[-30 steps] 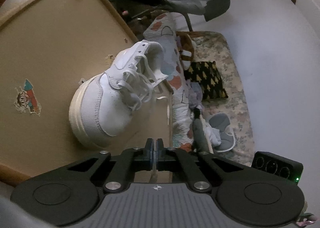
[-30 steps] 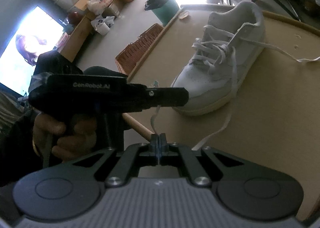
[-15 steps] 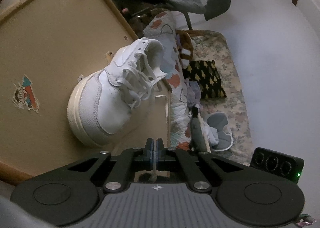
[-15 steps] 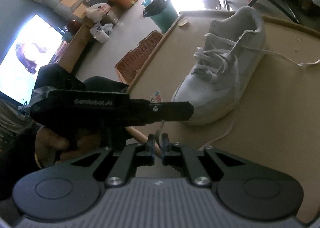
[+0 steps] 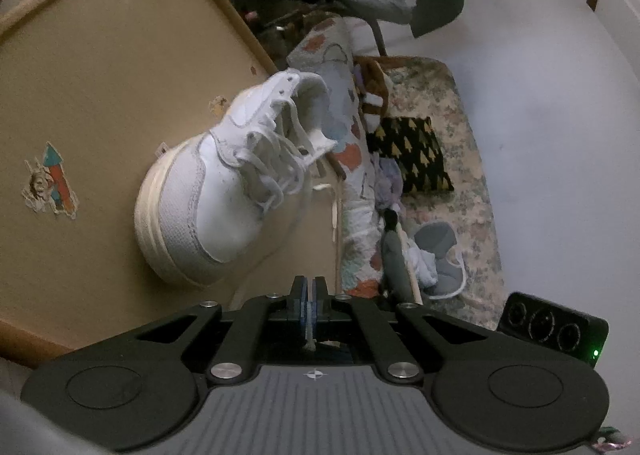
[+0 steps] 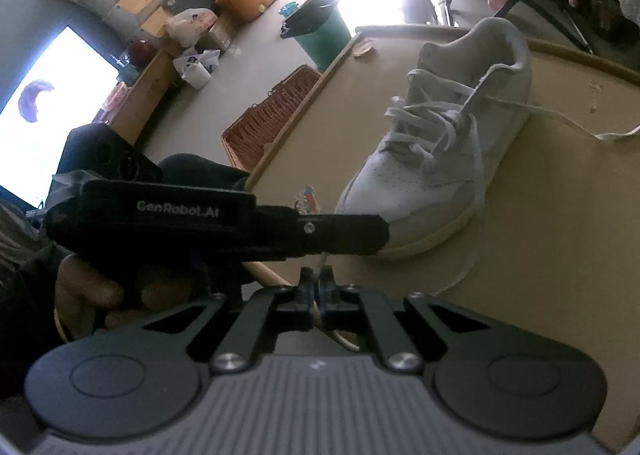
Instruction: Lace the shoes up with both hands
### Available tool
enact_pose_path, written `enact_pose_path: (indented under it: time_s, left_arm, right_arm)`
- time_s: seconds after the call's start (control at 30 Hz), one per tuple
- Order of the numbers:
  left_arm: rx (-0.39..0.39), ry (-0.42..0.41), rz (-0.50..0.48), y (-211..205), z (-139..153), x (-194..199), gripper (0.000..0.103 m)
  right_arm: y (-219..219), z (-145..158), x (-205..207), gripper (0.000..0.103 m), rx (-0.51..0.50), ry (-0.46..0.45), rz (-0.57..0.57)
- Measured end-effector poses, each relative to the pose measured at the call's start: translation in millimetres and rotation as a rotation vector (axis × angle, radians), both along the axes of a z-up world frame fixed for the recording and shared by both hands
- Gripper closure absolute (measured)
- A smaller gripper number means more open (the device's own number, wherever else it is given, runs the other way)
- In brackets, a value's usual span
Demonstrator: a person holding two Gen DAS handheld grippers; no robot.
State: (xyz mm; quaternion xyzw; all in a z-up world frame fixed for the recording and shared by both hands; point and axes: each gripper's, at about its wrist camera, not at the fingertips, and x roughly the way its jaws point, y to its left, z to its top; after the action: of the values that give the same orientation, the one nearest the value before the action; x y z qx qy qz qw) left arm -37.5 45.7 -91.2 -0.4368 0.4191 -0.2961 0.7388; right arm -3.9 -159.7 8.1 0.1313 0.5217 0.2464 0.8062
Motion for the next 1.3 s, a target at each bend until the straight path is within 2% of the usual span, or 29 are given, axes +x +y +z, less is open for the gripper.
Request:
enact_pose_path:
  time_s: [0.1, 0.17, 0.2, 0.23, 0.3, 0.47, 0.53, 0.7, 0.83, 1.03, 1.2, 1.3]
  left_arm:
    - [0.036, -0.029, 0.052, 5.2, 6.0, -2.3, 0.090]
    - [0.092, -0.055, 0.107, 12.3, 12.6, -6.2, 0.070]
    - [0.127, -0.068, 0.137, 15.9, 16.6, -8.3, 0.052]
    - [0.168, -0.089, 0.167, 18.9, 21.0, -10.6, 0.044]
    - [0.253, -0.136, 0.209, 22.3, 30.0, -13.6, 0.043]
    - [0.490, -0.249, 0.188, 12.7, 40.9, -8.7, 0.042]
    - [0.535, -0.272, 0.177, 11.4, 42.9, -3.8, 0.042]
    - [0.571, -0.296, 0.163, 15.8, 51.0, 6.6, 0.042]
    - [0.538, -0.284, 0.151, 22.3, 49.2, 22.6, 0.042]
    - [0.521, -0.282, 0.113, 27.5, 41.0, 37.9, 0.041]
    - [0.526, -0.290, 0.085, 23.0, 41.2, 50.9, 0.041]
    - [0.498, -0.263, 0.075, 21.0, 40.1, 58.7, 0.041]
  right_arm:
    - [-1.9, 0.4, -2.2, 0.101, -0.037, -0.019, -0.001]
    - [-3.2, 1.8, -4.1, 0.101, -0.070, -0.040, -0.006]
    - [-4.8, 2.5, -5.4, 0.101, -0.077, -0.050, -0.007]
    - [-7.0, 2.8, -6.1, 0.101, -0.080, -0.052, -0.011]
    - [-11.6, 3.0, -7.3, 0.101, -0.094, -0.059, -0.024]
    - [-22.6, 8.4, -8.2, 0.101, -0.146, -0.092, -0.080]
    - [-25.1, 15.1, -4.7, 0.101, -0.166, -0.119, -0.078]
    - [-23.7, 30.7, 18.0, 0.101, -0.299, -0.200, -0.029]
    - [-17.1, 39.2, 44.7, 0.101, -0.399, -0.250, 0.055]
    - [-4.4, 43.5, 82.8, 0.101, -0.533, -0.272, 0.191]
    - [6.7, 45.0, 100.6, 0.101, -0.601, -0.273, 0.263]
    - [16.7, 40.8, 108.1, 0.101, -0.636, -0.285, 0.330]
